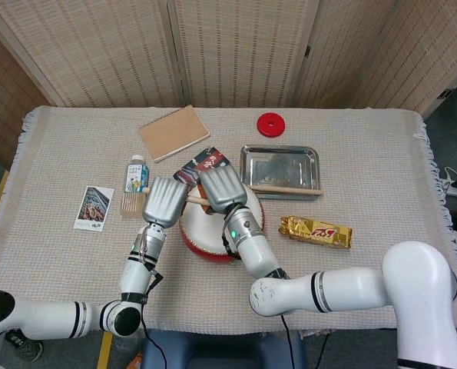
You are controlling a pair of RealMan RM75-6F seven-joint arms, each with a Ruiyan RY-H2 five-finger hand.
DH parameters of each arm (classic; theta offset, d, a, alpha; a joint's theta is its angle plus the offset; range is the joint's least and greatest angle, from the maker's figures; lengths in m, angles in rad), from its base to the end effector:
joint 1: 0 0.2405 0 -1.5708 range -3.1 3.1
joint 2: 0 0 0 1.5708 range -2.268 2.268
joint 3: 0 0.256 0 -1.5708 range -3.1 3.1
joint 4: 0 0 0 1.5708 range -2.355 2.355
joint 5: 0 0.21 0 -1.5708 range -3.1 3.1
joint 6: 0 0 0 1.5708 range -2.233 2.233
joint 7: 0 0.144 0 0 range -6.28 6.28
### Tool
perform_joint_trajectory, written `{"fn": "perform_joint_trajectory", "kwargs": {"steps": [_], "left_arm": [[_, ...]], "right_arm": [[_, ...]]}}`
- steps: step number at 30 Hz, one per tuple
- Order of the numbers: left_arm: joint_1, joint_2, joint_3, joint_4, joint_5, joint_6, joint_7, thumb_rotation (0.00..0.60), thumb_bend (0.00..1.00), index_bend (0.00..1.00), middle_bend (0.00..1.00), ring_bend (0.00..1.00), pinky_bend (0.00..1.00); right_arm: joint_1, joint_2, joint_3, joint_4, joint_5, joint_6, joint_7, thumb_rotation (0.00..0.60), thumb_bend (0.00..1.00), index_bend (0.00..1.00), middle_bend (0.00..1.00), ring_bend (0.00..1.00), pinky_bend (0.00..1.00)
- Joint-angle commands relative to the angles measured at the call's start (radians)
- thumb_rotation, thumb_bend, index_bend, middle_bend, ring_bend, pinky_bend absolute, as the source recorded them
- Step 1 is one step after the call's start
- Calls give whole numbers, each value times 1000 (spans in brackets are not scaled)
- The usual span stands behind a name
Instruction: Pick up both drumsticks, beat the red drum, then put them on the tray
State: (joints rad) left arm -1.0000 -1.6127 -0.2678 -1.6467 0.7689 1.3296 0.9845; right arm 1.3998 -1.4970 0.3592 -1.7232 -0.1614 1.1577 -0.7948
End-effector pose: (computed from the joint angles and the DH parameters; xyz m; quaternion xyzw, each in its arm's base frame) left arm -0.0425 0.3628 0.0099 -0.7173 -0.2250 -0.3491 0.5594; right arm 0.0565 -0.3773 0.0077 0.7337 -0.3931 0.3491 0.4305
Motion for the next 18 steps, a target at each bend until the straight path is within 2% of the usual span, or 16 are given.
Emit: {"fn": "perform_joint_trajectory", "kwargs": {"steps": [1, 6, 11, 18], "left_arm": [[0, -1, 3, 5, 4, -1, 3, 600, 413, 499, 705, 679, 1000], [2, 1, 1, 5, -4, -12, 6, 600, 411, 395, 570, 552, 898], [2, 7, -1, 6, -9, -20, 8, 600, 408, 294, 449, 436, 735], [2, 12, -2, 3, -9, -25, 8, 600, 408, 201, 298, 275, 528]], "right_arm": [[-3, 0, 3, 0, 0, -3, -2, 600, 311, 839, 787, 591, 608], [-8, 3, 1, -3, -3, -2, -15, 600, 311, 865, 804, 604, 612], [-15, 8, 2, -3, -2, -1, -25, 600, 310, 873, 808, 607, 613], [-20, 11, -1, -8, -3, -1, -41, 600, 311, 877, 810, 610, 615]]}}
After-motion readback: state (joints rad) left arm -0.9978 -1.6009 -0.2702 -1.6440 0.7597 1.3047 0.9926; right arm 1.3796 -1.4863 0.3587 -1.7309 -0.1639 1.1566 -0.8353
